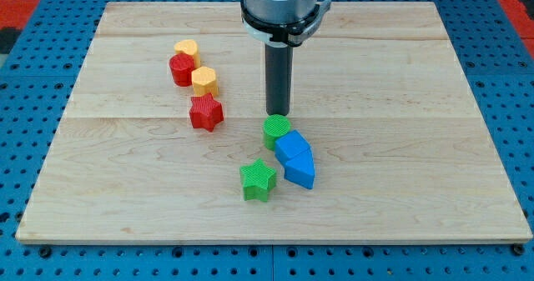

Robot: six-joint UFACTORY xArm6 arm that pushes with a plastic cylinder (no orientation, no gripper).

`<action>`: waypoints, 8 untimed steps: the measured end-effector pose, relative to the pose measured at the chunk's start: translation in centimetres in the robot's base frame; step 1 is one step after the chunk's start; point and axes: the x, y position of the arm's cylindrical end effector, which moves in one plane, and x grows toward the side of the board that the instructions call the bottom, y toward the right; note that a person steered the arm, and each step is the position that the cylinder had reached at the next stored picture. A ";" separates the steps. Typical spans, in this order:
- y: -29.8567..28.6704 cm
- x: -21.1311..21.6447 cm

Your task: Move the red star to the bottom left of the red circle

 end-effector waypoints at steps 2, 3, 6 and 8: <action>-1.6 2.6; -1.7 -0.1; -9.7 0.8; -11.6 0.5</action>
